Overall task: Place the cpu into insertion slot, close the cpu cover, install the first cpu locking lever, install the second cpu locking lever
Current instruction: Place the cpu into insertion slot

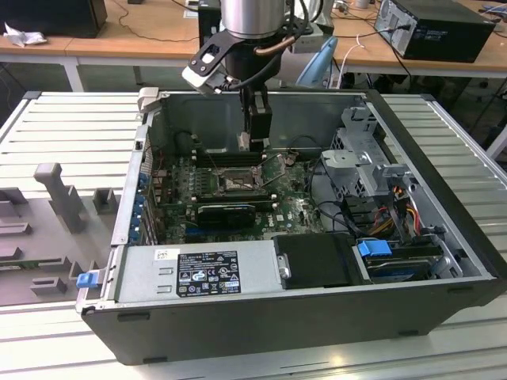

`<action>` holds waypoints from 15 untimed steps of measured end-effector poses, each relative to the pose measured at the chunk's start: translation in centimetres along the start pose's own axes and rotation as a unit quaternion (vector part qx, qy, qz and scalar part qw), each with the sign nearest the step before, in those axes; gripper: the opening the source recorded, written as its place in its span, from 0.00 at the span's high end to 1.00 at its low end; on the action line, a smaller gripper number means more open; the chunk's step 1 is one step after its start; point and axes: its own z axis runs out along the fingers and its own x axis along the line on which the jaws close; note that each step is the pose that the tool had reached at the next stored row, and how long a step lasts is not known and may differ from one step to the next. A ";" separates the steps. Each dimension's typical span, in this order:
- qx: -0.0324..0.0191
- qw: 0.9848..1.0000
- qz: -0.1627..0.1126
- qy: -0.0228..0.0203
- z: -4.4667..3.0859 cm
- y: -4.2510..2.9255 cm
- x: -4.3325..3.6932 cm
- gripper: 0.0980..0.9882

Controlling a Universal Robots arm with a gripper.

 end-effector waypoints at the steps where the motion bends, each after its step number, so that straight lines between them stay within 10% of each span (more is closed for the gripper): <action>1: 0.000 1.000 -0.001 0.000 0.19 -0.09 -0.06 0.52; 8: -0.001 1.000 -0.001 0.002 0.79 -1.47 -0.04 0.52; 11: 0.016 1.000 -0.001 0.003 1.09 -1.49 -0.04 0.52; 15: 0.018 1.000 -0.001 0.005 2.13 -1.51 -0.06 0.52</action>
